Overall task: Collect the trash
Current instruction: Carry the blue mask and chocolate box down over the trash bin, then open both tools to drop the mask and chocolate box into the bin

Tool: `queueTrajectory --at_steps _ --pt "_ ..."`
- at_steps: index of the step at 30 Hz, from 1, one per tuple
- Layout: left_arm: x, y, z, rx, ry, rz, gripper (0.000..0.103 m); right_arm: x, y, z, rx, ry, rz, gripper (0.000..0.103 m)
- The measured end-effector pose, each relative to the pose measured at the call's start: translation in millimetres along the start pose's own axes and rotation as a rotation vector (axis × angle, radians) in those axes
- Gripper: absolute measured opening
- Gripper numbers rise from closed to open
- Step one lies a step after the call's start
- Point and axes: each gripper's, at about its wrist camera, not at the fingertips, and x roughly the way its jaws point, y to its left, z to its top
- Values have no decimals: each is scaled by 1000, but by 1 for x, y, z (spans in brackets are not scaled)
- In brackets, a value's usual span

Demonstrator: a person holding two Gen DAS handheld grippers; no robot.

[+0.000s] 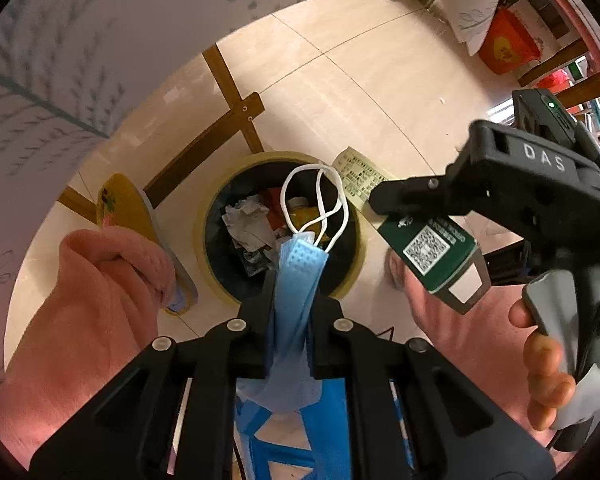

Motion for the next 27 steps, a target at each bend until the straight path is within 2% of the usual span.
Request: queueTrajectory --at_steps 3,6,8,17,27 --pt "2 -1 5 21 -12 2 11 9 -1 11 18 4 6 98" --pt "2 0 9 30 -15 8 27 16 0 19 28 6 2 99" --pt "5 2 12 29 -21 16 41 16 3 22 40 0 -8 100" --pt "9 12 15 5 -31 24 43 41 10 26 13 10 -2 100" --pt "6 11 13 8 -47 29 43 50 17 27 2 13 4 102"
